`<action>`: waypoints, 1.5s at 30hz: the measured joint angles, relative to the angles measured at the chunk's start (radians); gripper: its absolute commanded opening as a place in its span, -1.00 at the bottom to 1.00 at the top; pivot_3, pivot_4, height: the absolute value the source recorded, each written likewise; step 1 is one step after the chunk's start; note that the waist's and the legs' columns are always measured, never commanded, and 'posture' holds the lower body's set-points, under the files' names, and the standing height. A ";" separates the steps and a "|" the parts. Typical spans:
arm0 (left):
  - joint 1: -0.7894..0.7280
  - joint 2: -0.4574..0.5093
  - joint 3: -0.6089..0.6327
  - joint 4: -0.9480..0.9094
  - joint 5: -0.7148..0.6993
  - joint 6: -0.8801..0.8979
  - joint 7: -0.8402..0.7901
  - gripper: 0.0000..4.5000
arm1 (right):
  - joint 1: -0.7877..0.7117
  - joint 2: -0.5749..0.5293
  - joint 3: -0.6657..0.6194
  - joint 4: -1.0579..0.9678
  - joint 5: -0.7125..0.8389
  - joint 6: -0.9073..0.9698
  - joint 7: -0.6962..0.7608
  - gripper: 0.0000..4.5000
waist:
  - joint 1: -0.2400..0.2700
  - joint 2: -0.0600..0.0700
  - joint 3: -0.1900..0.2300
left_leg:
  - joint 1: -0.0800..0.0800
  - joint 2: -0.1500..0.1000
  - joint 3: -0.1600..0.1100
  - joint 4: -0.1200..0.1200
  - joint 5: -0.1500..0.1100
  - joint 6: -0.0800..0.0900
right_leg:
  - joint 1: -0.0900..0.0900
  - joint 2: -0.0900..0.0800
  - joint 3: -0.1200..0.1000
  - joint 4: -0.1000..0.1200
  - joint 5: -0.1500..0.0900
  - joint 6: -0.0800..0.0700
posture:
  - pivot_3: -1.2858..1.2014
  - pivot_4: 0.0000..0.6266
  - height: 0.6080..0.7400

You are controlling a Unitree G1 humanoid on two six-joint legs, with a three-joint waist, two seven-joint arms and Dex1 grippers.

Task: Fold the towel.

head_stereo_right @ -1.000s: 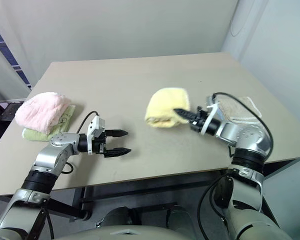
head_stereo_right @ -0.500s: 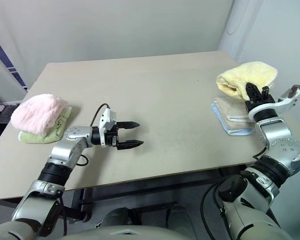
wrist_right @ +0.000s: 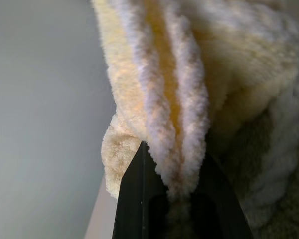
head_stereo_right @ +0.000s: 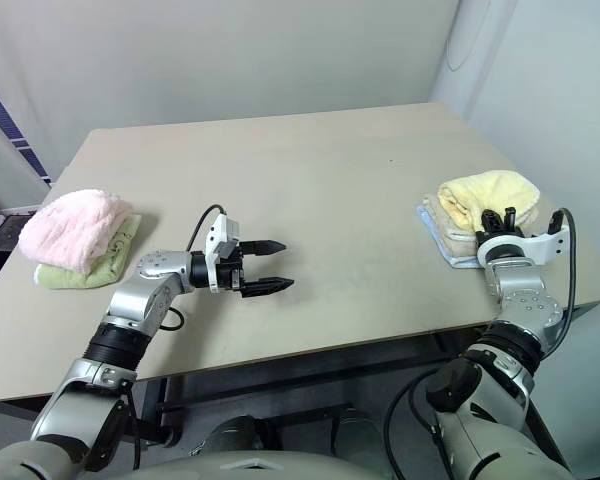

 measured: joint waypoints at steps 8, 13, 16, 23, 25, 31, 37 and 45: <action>0.000 -0.001 -0.001 0.000 0.001 -0.001 0.004 1.00 | 0.000 0.053 0.052 -0.059 0.046 -0.040 -0.059 -1.00 | 0.001 0.000 0.000 | 0.000 0.000 0.000 -0.001 0.000 0.000 | 0.000 0.000 0.000 0.000 0.000 0.000 | 0.03 -1.00 1.00; 0.000 -0.001 0.000 0.000 0.001 -0.001 0.004 1.00 | 0.017 0.055 0.049 -0.041 0.068 -0.080 -0.106 -0.59 | 0.001 0.000 0.000 | 0.000 0.000 0.000 -0.001 0.000 0.000 | 0.000 0.000 0.000 0.000 0.000 0.000 | 0.03 -1.00 1.00; 0.000 -0.001 0.000 0.000 -0.001 0.002 0.004 1.00 | 0.031 0.061 0.051 -0.038 0.082 -0.084 -0.111 -0.12 | 0.001 0.000 0.000 | 0.000 0.000 0.000 -0.001 0.000 0.000 | 0.000 0.000 0.000 0.000 0.000 0.000 | 0.03 -1.00 1.00; -0.008 -0.001 0.007 0.000 -0.002 0.012 0.007 1.00 | 0.035 0.066 0.074 -0.059 0.115 -0.088 -0.112 0.96 | 0.001 0.000 0.000 | 0.000 0.000 0.000 0.000 0.000 0.000 | 0.001 0.000 0.000 0.000 0.000 0.000 | 0.03 -1.00 1.00; -0.012 -0.003 0.009 0.000 -0.002 0.012 0.008 1.00 | 0.040 0.067 0.082 -0.072 0.126 -0.087 -0.119 0.99 | 0.001 0.000 0.000 | 0.000 0.000 -0.001 0.000 0.000 0.000 | 0.001 0.000 0.000 -0.001 0.000 0.000 | 0.03 -1.00 1.00; -0.026 -0.010 0.010 0.023 -0.002 0.011 0.009 1.00 | 0.137 0.082 0.113 -0.199 0.199 -0.010 -0.152 0.99 | 0.002 0.000 0.000 | 0.000 0.000 -0.001 -0.001 0.000 0.000 | 0.000 0.000 0.000 -0.001 0.000 0.000 | 0.03 -1.00 1.00; -0.046 -0.013 0.012 0.046 -0.002 -0.002 -0.004 1.00 | 0.347 0.089 0.171 -0.434 0.295 0.101 -0.174 0.99 | 0.003 0.000 0.000 | 0.000 0.000 -0.001 -0.003 0.000 0.000 | 0.000 0.000 0.000 -0.002 0.000 0.000 | 0.03 -1.00 1.00; -0.051 -0.008 0.019 0.058 -0.016 0.002 -0.019 1.00 | 0.645 -0.098 0.286 -0.682 0.308 0.218 -0.001 0.99 | 0.001 0.003 0.002 | 0.000 0.000 0.000 -0.005 -0.001 0.000 | 0.000 -0.001 0.000 -0.006 0.000 0.000 | 0.03 -1.00 1.00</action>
